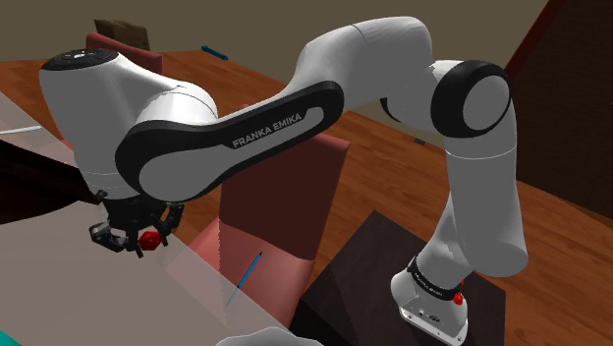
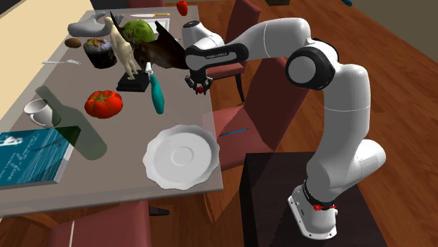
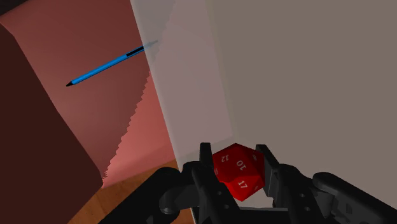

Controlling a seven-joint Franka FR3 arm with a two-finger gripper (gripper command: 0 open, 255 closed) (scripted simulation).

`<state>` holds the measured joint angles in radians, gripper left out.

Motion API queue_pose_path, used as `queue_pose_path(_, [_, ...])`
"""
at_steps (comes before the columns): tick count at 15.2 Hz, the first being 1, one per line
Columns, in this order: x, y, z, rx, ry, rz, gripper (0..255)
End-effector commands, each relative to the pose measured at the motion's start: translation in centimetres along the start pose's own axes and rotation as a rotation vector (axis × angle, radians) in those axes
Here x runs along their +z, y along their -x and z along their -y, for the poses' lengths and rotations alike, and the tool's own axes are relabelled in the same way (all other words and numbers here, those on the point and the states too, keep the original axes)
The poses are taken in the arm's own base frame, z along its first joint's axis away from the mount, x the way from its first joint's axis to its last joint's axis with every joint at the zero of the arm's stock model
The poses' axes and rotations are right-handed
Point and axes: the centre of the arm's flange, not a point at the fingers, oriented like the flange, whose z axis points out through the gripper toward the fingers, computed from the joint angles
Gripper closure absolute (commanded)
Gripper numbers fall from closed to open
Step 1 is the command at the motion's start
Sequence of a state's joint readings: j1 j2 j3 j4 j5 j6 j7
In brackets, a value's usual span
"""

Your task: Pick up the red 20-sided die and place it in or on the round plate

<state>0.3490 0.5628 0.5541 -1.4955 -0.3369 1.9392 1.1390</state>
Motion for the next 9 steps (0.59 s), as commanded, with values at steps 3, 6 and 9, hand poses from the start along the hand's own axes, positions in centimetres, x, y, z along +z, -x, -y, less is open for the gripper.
queue_pose_path(3, [0.0,0.0,0.0,0.000,0.000,0.000,255])
queue_pose_path(6, [0.0,0.0,0.0,0.000,0.000,0.000,255])
queue_pose_path(9, [-1.6,0.0,-0.1,0.000,0.000,0.000,255])
